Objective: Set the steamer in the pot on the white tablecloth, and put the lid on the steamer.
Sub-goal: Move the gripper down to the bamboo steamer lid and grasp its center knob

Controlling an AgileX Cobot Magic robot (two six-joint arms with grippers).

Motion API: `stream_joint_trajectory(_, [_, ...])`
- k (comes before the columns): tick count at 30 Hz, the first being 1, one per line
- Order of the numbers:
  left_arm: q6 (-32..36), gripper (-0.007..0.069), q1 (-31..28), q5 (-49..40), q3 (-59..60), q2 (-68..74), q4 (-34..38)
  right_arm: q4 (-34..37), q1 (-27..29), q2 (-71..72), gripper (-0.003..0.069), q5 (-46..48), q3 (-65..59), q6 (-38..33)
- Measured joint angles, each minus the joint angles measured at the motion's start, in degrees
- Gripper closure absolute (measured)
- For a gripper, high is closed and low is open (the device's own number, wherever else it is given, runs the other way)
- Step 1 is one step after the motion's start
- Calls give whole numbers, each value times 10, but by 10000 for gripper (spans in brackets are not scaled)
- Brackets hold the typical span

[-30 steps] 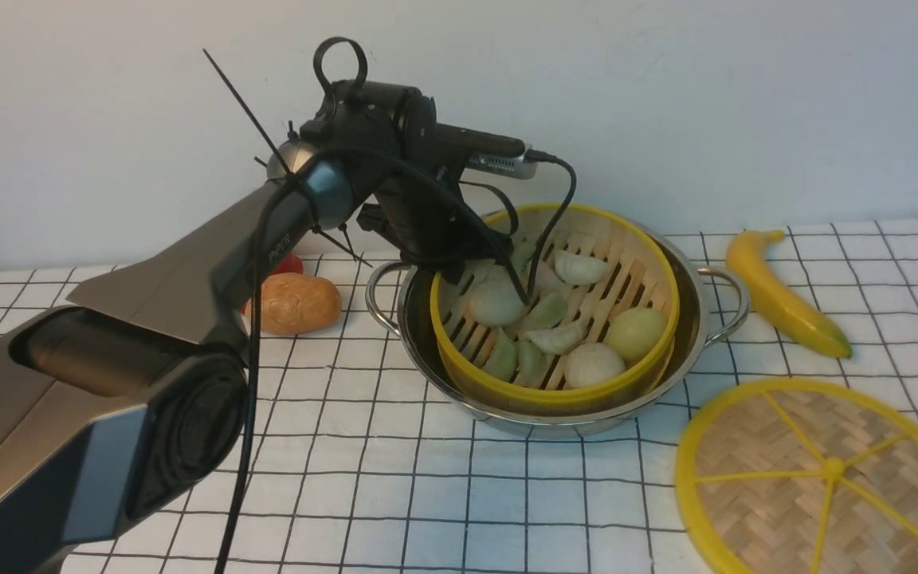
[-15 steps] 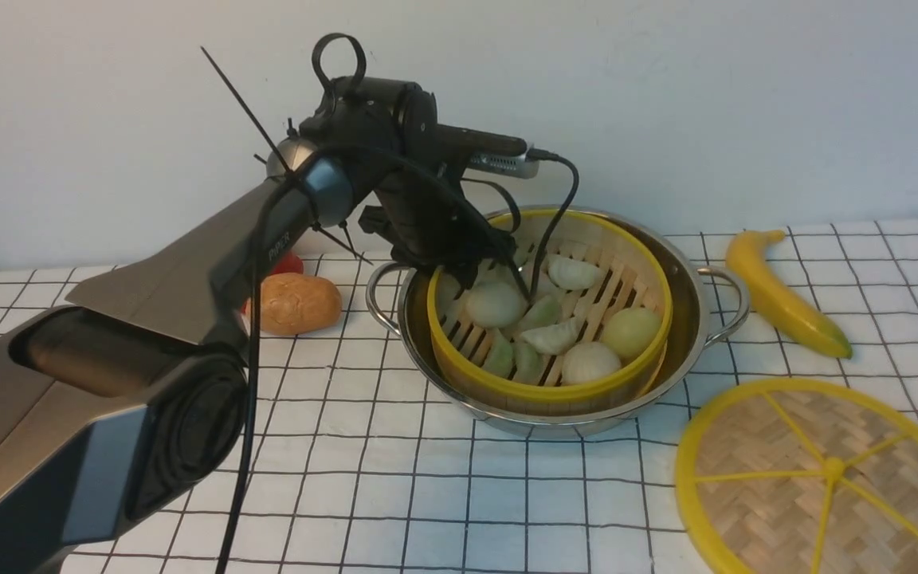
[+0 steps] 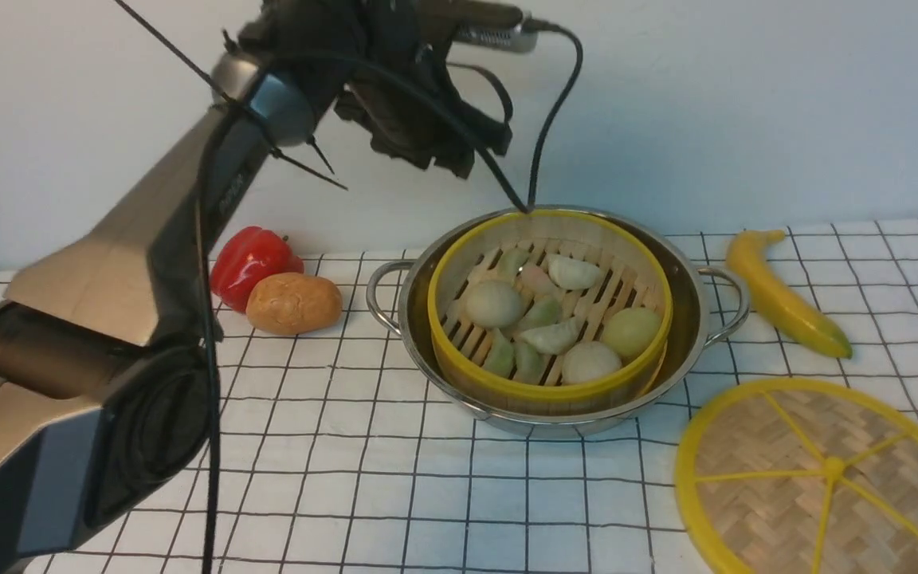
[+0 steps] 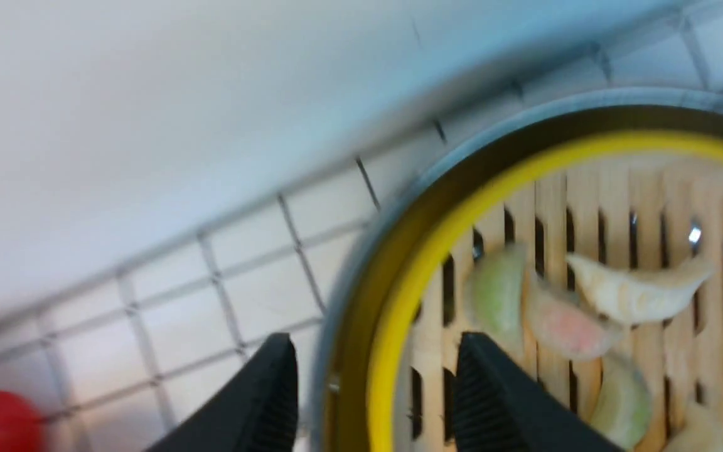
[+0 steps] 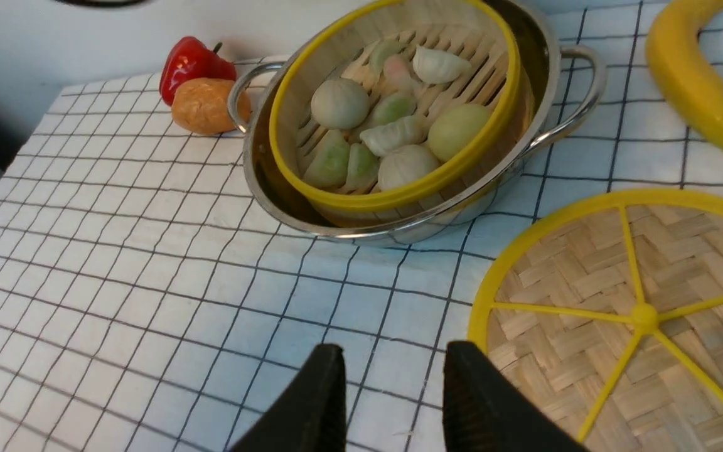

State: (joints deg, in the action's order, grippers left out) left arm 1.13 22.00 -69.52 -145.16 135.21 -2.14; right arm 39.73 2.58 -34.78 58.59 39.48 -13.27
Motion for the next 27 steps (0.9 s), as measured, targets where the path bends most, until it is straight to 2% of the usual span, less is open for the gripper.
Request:
stream_joint_trajectory(4, [22, 378, 0, 0, -2, -59, -6, 35, -33, -81, 419, 12, 17, -60])
stream_joint_trajectory(9, [35, 506, 0, 0, -2, -150, -6, -5, -77, -189, 419, 27, 72, -65])
stream_joint_trajectory(14, [56, 603, 0, 0, -2, -238, -6, -100, -113, -268, 419, 26, 110, -17])
stream_joint_trajectory(16, [74, 641, 0, 0, 10, -297, -6, -188, -138, -313, 419, 22, 125, 41])
stream_joint_trajectory(17, [76, 645, 0, -1, 11, -302, -6, -203, -142, -317, 419, 21, 126, 51])
stream_joint_trajectory(21, [101, 648, 0, -1, 77, -422, -16, -342, -181, -386, 419, 3, 139, 154])
stream_joint_trajectory(27, [116, 648, 0, -1, 221, -561, -42, -382, -196, -444, 419, -27, 144, 184])
